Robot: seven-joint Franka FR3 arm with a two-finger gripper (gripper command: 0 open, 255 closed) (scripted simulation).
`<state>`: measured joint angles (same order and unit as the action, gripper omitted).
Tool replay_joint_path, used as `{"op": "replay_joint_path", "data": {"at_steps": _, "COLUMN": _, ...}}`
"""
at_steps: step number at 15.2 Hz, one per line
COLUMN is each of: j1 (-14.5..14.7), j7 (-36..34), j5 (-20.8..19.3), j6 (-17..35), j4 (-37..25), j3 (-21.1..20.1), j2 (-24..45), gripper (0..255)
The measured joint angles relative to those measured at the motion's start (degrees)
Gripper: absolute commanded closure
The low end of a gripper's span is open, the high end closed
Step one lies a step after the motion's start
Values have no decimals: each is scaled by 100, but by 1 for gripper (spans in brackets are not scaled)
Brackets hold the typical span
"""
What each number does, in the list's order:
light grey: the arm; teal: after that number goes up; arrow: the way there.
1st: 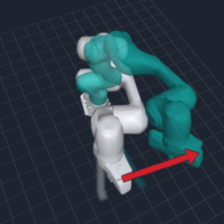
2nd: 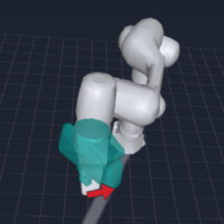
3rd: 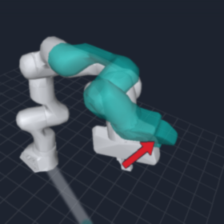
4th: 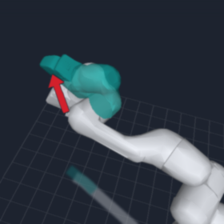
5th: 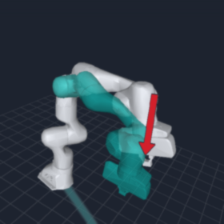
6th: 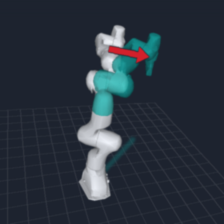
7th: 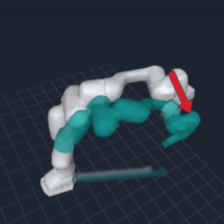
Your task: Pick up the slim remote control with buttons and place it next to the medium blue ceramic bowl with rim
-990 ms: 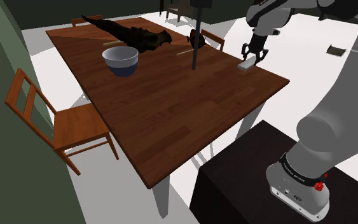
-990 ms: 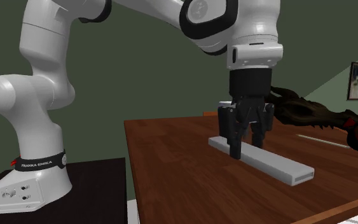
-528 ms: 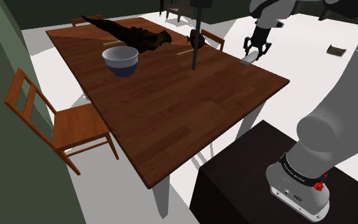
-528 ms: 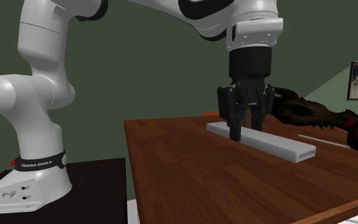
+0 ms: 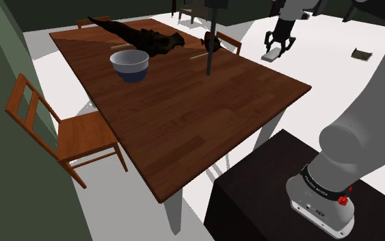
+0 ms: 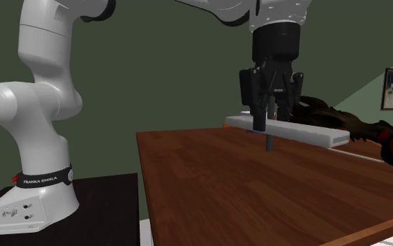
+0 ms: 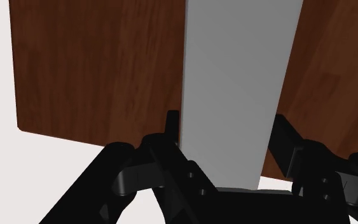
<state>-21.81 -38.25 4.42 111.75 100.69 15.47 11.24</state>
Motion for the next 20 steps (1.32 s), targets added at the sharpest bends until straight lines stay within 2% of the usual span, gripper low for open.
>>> {"op": "replay_joint_path", "data": {"at_steps": 11, "j1": -9, "j7": -41, "j5": -38, "j6": -807, "j4": -732, "j3": 14, "j2": -79, "gripper": 255}}
{"op": "replay_joint_path", "data": {"at_steps": 20, "j1": 609, "j7": -1089, "j5": -207, "j6": -721, "j4": -254, "j3": -405, "j2": -516, "gripper": 255}}
